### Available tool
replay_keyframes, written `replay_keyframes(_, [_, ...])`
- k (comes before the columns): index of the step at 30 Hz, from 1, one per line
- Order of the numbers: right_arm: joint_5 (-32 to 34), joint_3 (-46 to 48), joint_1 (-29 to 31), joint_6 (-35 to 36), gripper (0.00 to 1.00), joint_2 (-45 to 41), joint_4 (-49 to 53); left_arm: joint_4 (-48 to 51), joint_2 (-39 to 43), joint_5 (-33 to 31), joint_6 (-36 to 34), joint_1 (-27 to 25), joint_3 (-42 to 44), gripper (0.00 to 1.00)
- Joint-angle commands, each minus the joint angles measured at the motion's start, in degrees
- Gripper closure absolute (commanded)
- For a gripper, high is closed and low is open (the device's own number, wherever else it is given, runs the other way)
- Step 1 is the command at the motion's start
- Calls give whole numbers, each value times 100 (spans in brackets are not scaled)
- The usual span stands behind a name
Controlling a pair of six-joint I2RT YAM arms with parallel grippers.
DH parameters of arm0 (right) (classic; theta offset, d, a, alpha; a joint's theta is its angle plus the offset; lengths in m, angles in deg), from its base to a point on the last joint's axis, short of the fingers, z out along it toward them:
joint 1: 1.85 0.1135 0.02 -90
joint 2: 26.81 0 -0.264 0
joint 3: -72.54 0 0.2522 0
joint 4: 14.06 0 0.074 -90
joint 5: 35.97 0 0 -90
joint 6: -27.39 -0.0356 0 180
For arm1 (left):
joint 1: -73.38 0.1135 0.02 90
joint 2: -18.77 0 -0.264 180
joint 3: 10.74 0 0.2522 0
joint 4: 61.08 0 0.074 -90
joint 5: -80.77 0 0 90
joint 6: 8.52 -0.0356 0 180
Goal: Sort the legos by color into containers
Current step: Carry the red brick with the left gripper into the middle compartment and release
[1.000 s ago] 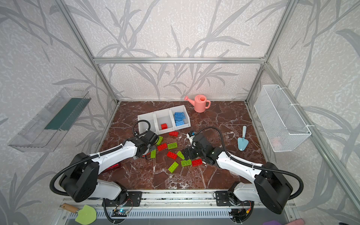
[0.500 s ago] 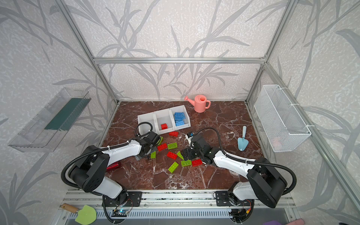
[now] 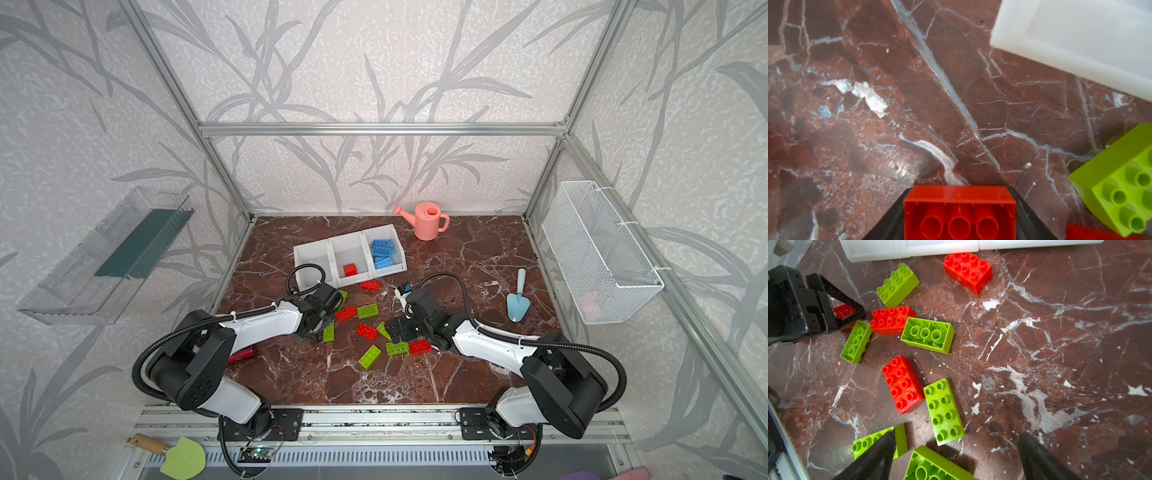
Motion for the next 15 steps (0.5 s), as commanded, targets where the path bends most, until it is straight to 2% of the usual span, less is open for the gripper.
replay_keyframes(1, [-53,-9,13,-45,7,10,-95,372,312,-226,19,39,2,41])
replay_keyframes(9, [-147,30,13,-150,8,-94,-138,1120,994,-655,-376,40,-595,43])
replay_keyframes(15, [-120,138,13,-203,8,-309,-186,1574,937,-702,-1094,44,-1653,43])
